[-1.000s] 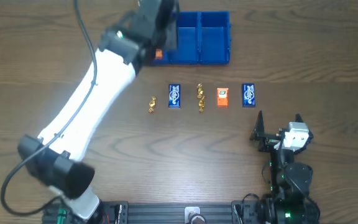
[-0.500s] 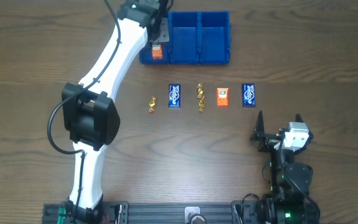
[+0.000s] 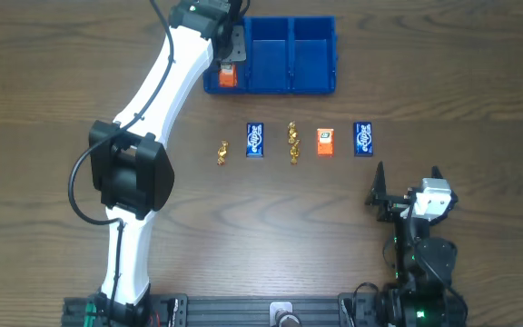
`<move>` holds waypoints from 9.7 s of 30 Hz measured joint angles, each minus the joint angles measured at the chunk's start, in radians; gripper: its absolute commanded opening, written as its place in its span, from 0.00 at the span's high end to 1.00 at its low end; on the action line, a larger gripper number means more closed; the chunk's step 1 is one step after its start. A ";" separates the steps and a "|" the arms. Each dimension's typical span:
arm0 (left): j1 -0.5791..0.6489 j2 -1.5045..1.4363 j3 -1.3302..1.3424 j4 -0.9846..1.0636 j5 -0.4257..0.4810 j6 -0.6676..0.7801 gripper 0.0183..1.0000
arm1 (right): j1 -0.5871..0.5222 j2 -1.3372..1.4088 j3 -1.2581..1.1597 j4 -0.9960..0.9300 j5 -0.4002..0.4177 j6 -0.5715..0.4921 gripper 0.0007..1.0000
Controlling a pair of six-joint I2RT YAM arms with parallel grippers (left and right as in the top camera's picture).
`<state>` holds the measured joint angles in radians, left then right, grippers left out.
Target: Sort Candies Into Trays
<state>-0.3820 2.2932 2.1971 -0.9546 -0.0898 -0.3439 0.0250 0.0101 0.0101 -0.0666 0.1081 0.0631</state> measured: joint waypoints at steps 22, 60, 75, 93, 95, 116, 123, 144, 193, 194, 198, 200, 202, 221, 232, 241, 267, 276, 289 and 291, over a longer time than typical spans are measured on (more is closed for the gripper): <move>-0.529 -0.047 -0.026 -0.019 -0.067 -0.353 0.15 | 0.000 0.000 0.000 0.000 0.000 0.000 0.00; -0.516 0.193 -0.084 0.099 0.013 -0.442 0.65 | 0.000 0.000 0.000 0.000 0.000 0.000 0.00; -0.349 -0.193 -0.076 0.098 -0.127 -0.246 0.65 | 0.000 0.000 0.000 0.000 0.000 0.000 0.00; 0.005 -0.065 -0.073 0.098 0.043 0.062 0.65 | 0.000 0.000 0.000 0.000 0.000 0.000 0.00; 0.006 -0.060 -0.073 0.099 0.047 0.069 0.65 | 0.000 0.000 0.000 0.000 0.000 0.000 0.00; 0.022 0.000 -0.073 0.102 0.057 0.074 0.00 | 0.000 0.000 0.000 0.000 0.000 0.000 0.00; 0.022 -0.134 -0.122 0.161 0.010 0.052 0.00 | 0.000 0.000 0.000 0.000 0.000 0.000 0.00; 0.270 -1.690 -1.363 0.660 -0.077 0.187 0.00 | 0.000 -0.002 0.000 0.000 0.000 0.000 0.00; 0.366 -2.281 -2.174 0.936 0.321 0.375 0.00 | 0.000 -0.002 0.000 0.002 -0.011 0.000 0.00; 0.366 -2.282 -2.174 0.936 0.320 0.375 0.00 | 0.000 -0.002 0.000 0.008 -0.012 0.000 0.00; 0.366 -2.281 -2.174 0.935 0.321 0.375 0.00 | 0.000 0.064 0.016 0.096 -0.015 0.011 0.00; 0.366 -2.281 -2.173 0.935 0.321 0.375 0.00 | 0.000 0.166 0.068 0.076 -0.016 0.028 0.00; 0.366 -2.281 -2.172 0.933 0.322 0.375 0.00 | 0.000 0.333 0.186 0.022 -0.018 0.037 0.00; 0.366 -2.282 -2.171 0.932 0.324 0.375 0.00 | 0.001 1.591 1.156 -0.715 -0.078 0.113 0.00; 0.366 -2.282 -2.171 0.932 0.324 0.375 0.00 | 0.019 1.817 1.156 -0.676 -0.090 0.092 0.00; 0.366 -2.282 -2.171 0.932 0.324 0.375 0.00 | 0.063 1.855 1.156 -0.671 -0.089 0.057 0.00; 0.366 -2.282 -2.171 0.932 0.324 0.375 0.00 | 0.062 1.898 1.168 -0.660 -0.077 0.066 0.69; 0.366 -2.282 -2.171 0.932 0.324 0.375 0.00 | 0.122 1.851 1.408 -0.804 -0.010 0.150 0.72; 0.366 -2.282 -2.171 0.932 0.324 0.375 0.00 | 0.386 1.842 1.685 -0.454 0.107 0.224 0.71; 0.366 -2.282 -2.171 0.932 0.324 0.375 0.00 | 0.412 1.881 1.685 -0.395 0.114 0.227 0.71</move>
<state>-0.0162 0.0113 0.0257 -0.0227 0.2344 0.0311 0.4366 1.8908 1.6951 -0.4614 0.2222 0.2897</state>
